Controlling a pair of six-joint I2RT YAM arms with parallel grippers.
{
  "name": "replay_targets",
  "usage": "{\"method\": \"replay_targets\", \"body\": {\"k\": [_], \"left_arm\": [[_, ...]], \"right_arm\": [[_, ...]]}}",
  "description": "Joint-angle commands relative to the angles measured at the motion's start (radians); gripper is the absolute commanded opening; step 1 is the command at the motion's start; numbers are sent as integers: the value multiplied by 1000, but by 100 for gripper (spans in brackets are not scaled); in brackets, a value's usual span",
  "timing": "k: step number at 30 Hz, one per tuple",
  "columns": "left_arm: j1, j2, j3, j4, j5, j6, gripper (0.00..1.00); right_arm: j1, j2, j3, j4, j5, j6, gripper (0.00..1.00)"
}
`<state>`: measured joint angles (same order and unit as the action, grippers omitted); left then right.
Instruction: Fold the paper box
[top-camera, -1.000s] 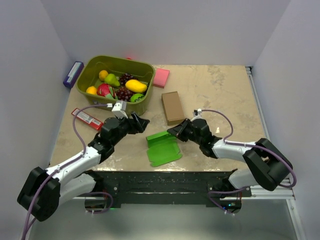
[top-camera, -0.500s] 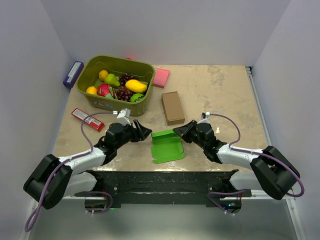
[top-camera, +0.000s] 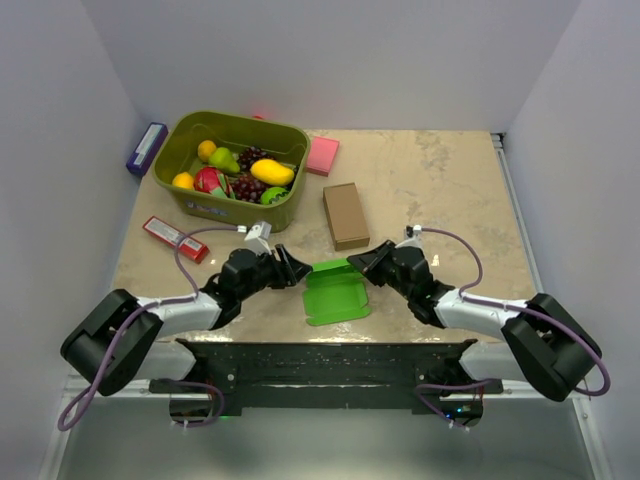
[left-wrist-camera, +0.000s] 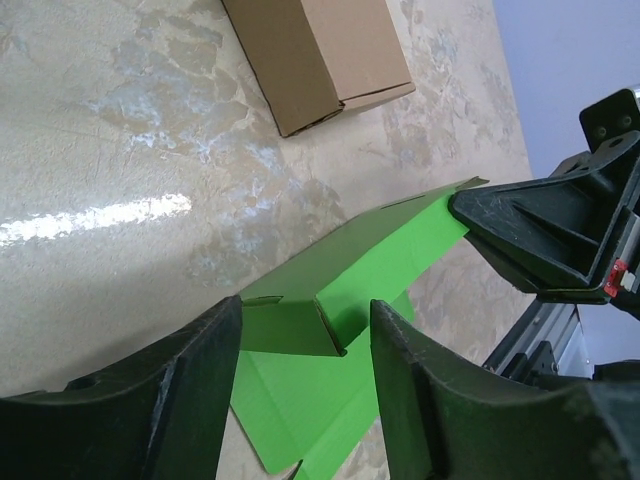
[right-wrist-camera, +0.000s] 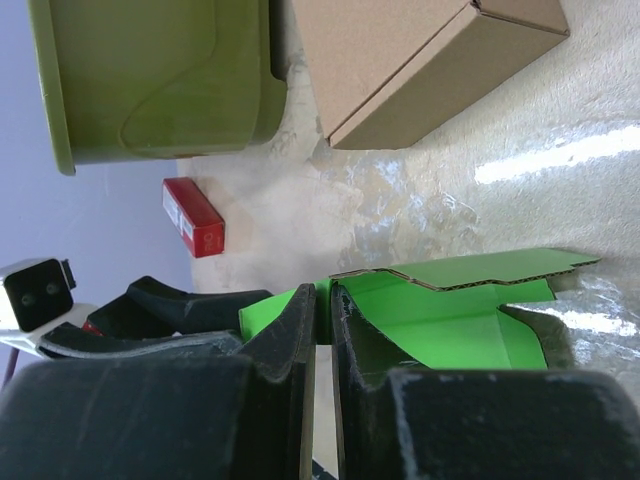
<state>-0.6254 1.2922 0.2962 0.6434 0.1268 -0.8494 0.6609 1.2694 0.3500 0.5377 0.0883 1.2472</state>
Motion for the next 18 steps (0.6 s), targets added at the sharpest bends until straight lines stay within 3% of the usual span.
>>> {"method": "replay_targets", "body": {"k": [1,10,13,14,18], "left_arm": [[-8,28,12,84,-7,-11,57],[-13,84,15,128,-16,-19,50],[-14,97,20,136,-13,-20,47],[-14,101,23,139,-13,-20,47],[-22,117,29,145,-13,-20,43]], "right_arm": [[2,-24,-17,-1,54,-6,0],[0,-34,-16,-22,54,-34,0],[0,-68,-8,-65,57,-64,16],[0,-83,-5,-109,65,-87,26],[0,-183,-12,-240,106,-138,52]]}}
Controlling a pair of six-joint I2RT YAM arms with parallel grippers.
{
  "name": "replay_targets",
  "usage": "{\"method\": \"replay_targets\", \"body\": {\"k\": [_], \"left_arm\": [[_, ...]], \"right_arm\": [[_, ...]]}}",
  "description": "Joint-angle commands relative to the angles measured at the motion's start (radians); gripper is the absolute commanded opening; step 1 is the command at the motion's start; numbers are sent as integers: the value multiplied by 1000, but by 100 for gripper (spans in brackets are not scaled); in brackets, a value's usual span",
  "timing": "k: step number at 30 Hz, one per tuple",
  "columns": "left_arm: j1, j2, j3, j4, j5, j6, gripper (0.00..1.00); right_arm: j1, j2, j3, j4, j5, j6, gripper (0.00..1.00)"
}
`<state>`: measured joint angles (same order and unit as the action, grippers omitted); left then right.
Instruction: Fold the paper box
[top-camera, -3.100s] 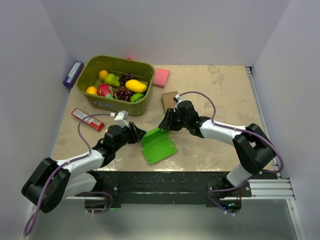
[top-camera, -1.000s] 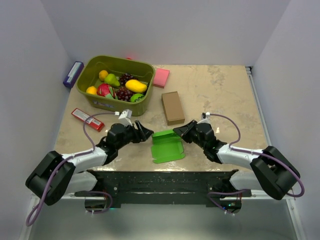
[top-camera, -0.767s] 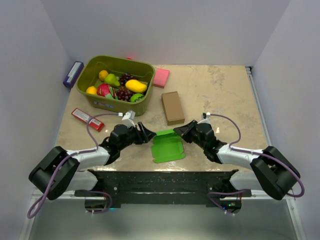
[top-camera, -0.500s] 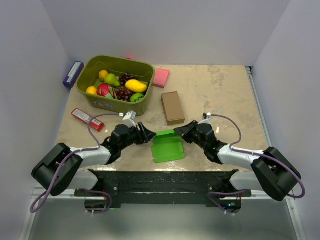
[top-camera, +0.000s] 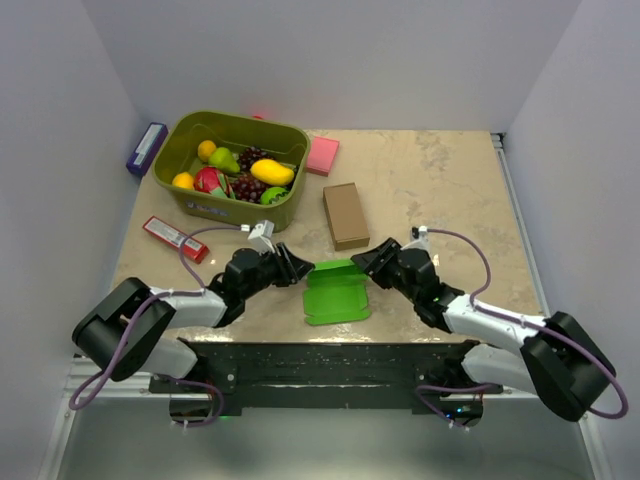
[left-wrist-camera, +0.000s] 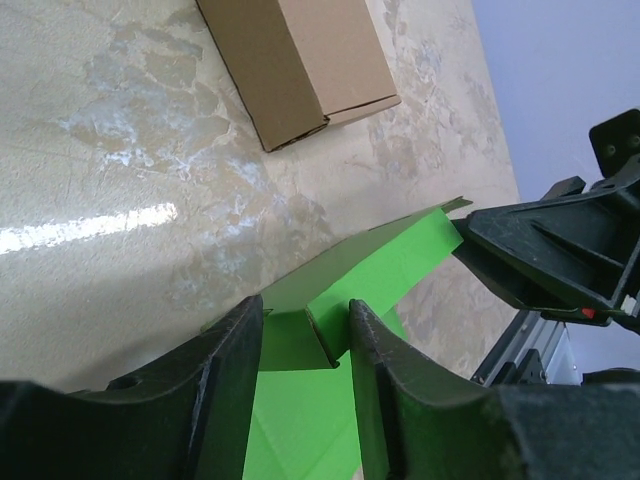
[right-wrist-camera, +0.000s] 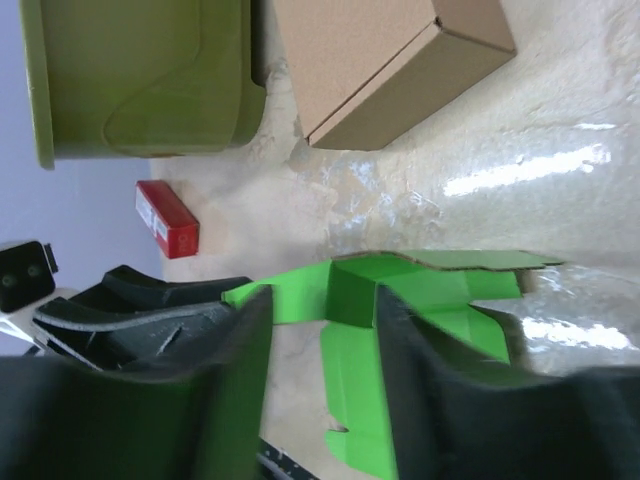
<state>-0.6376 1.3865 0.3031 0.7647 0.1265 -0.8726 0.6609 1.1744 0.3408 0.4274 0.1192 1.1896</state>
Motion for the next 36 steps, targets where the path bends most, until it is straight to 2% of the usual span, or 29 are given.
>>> {"method": "replay_targets", "body": {"k": [1,4,9,18,25,36], "left_arm": [[-10,28,22,24,-13,4,42],[-10,32,18,24,-19,4,40],[-11,32,16,25,-16,6,38],[-10,37,18,28,-13,10,37],[-10,31,22,8,-16,21,36],[-10,31,31,-4,-18,30,35]], "right_arm": [[0,-138,-8,-156,82,-90,55],[0,-226,-39,-254,97,-128,63],[2,-243,-63,-308,105,-179,59],[19,9,-46,-121,86,-214,45],[20,83,-54,-4,128,-232,44],[25,241,-71,215,53,-297,44]]}}
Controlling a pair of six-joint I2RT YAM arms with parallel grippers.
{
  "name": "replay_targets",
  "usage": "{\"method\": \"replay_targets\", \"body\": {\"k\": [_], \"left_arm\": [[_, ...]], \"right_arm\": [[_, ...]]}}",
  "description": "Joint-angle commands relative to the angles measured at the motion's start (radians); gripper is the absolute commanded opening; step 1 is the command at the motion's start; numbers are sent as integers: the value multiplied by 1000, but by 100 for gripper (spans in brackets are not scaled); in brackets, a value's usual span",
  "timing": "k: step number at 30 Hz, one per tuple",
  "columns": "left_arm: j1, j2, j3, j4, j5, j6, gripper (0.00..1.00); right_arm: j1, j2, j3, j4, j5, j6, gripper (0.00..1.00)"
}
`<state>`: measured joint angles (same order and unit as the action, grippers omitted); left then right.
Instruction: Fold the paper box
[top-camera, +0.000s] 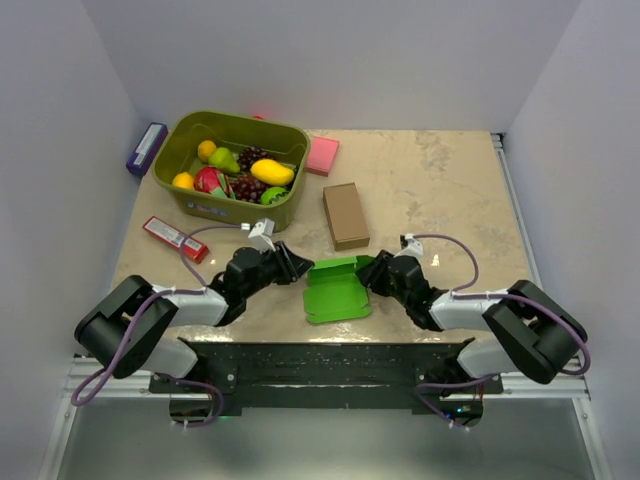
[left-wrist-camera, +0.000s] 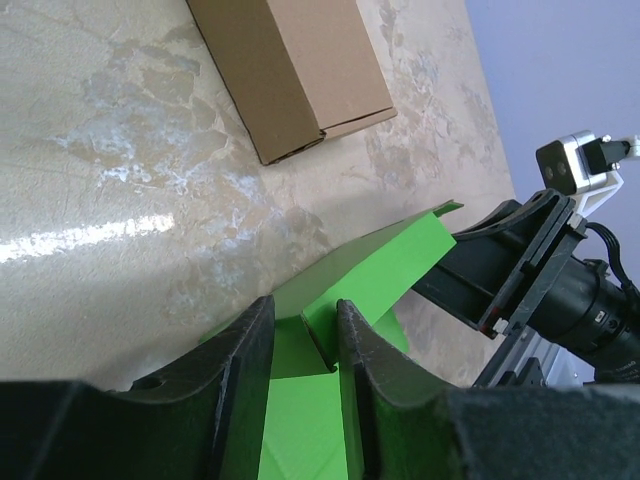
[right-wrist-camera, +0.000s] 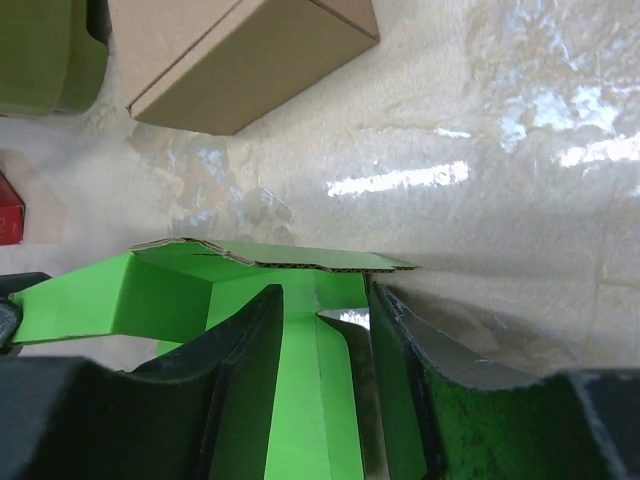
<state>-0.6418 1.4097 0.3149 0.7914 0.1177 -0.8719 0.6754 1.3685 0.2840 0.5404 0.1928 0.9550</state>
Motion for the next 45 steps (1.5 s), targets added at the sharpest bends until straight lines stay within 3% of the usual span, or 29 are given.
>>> {"method": "replay_targets", "body": {"k": [1,12,35,45], "left_arm": [[-6,8,18,-32,-9,30,35],[-7,6,19,-37,-10,28,34],[-16,5,24,-38,-12,25,32],[-25,11,30,-38,-15,24,31]], "right_arm": [[12,55,-11,111,-26,-68,43],[159,-22,24,69,100,-124,41],[220,-6,49,136,105,-165,39],[231,98,64,173,86,-142,37]]}}
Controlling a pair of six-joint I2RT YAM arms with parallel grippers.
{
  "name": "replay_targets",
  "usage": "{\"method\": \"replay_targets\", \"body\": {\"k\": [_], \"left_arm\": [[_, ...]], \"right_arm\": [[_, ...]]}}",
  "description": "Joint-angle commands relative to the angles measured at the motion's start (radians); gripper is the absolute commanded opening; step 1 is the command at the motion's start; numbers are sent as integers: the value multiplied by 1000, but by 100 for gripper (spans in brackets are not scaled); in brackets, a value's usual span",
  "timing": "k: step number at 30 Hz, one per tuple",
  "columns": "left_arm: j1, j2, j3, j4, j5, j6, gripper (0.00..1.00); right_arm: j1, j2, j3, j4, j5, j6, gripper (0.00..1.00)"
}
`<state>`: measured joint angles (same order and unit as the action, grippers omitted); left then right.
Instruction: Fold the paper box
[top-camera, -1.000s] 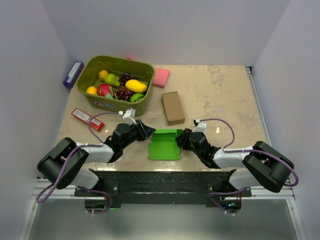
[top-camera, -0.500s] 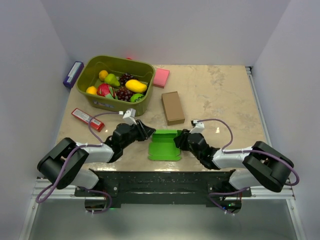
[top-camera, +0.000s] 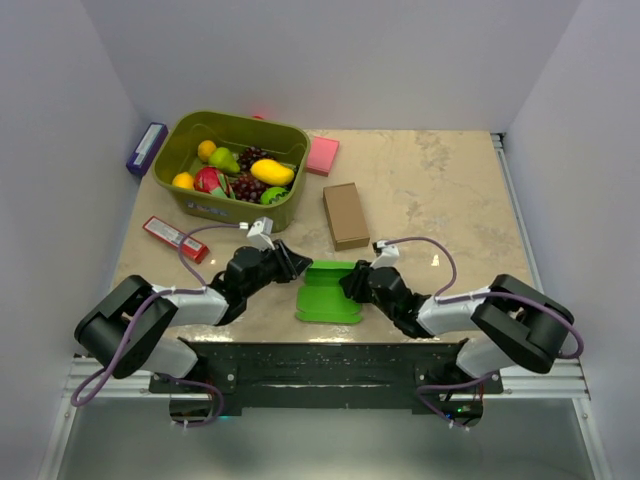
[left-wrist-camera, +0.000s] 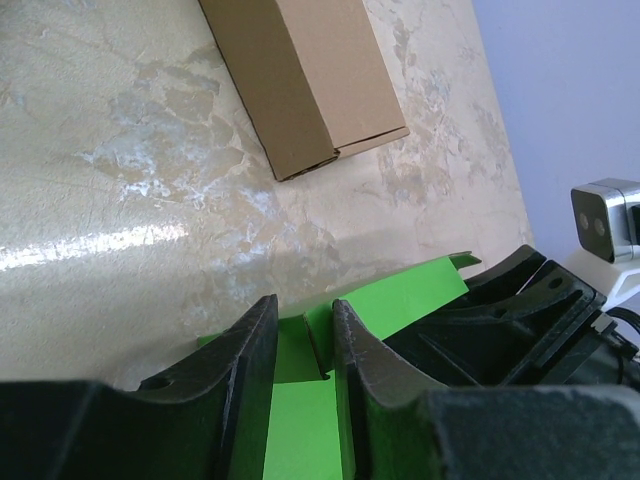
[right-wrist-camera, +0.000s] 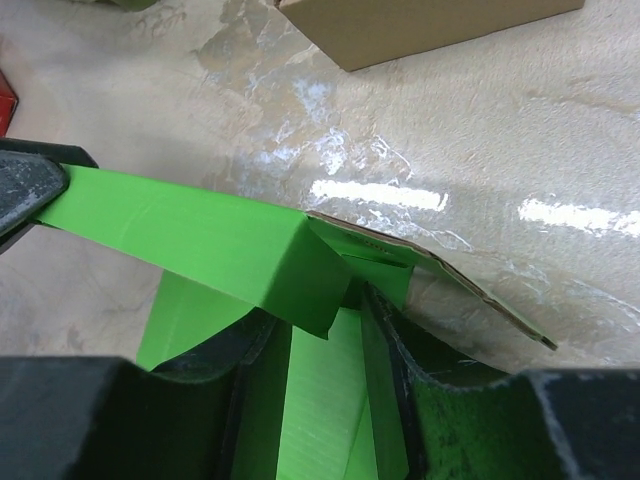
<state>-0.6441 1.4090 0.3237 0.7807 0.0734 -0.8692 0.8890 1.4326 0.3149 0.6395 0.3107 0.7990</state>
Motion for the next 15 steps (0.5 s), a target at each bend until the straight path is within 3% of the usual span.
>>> {"method": "replay_targets", "body": {"k": [1,5,9,15], "left_arm": [[-25,10,21,-28,29,19,31],[-23,-1,18,-41,20,25,31],[-23,-24,20,-73,5,41,31],[-23,-54,31,-121,-23,68,31]], "right_arm": [[19,46,33,74,-32,17,36],[24,35,35,52,-24,25,36],[22,-73,41,-39,-13,9,41],[22,-317,50,-315,5,11,65]]}}
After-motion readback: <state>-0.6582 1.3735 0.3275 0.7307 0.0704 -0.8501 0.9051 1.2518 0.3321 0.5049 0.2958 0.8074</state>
